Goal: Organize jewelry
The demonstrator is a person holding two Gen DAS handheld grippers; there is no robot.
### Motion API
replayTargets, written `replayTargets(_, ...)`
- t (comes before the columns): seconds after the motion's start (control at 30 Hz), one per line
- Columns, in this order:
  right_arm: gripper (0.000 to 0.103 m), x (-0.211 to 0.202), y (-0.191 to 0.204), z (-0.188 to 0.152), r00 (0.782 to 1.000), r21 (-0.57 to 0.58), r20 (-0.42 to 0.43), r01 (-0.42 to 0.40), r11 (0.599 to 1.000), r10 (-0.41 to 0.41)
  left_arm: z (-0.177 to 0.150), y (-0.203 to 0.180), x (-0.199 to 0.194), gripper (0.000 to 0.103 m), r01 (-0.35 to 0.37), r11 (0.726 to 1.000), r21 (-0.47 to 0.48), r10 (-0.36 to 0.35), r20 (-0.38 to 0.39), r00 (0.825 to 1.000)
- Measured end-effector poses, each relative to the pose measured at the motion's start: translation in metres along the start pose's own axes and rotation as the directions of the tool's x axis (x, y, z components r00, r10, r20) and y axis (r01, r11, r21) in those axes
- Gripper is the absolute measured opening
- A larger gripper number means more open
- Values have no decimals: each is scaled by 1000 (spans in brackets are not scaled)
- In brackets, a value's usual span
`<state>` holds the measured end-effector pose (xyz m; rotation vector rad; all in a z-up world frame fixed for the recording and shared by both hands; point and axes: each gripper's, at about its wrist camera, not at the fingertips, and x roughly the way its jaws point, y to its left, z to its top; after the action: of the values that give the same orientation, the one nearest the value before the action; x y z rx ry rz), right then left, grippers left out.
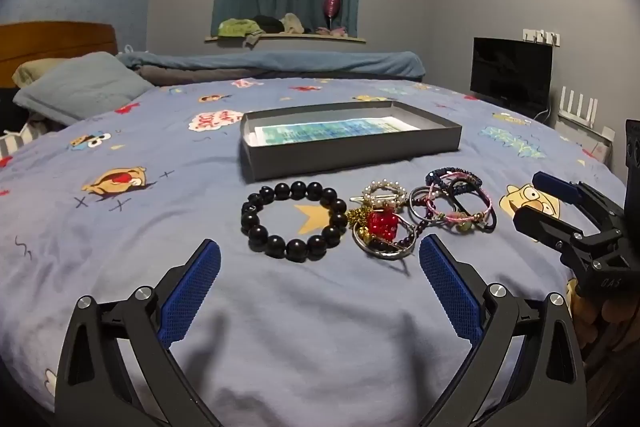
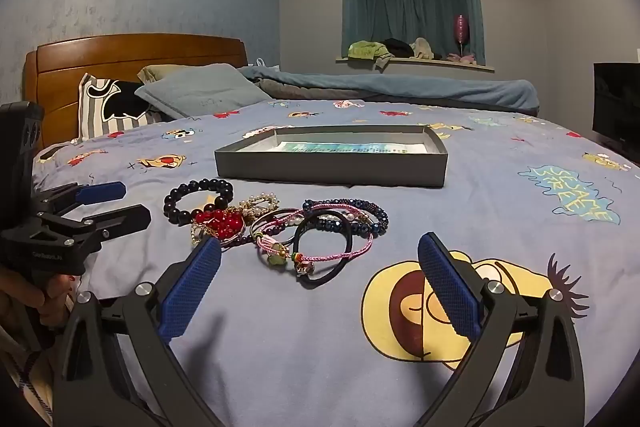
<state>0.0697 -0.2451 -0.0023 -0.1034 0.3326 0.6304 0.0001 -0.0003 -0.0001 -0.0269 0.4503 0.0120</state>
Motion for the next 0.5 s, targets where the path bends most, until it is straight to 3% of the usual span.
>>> replayTargets(0.5, 97, 0, 0, 2, 1000, 5, -10, -5, 1000, 6, 3, 1, 0, 99, -2, 1000, -2, 2, -8, 1000)
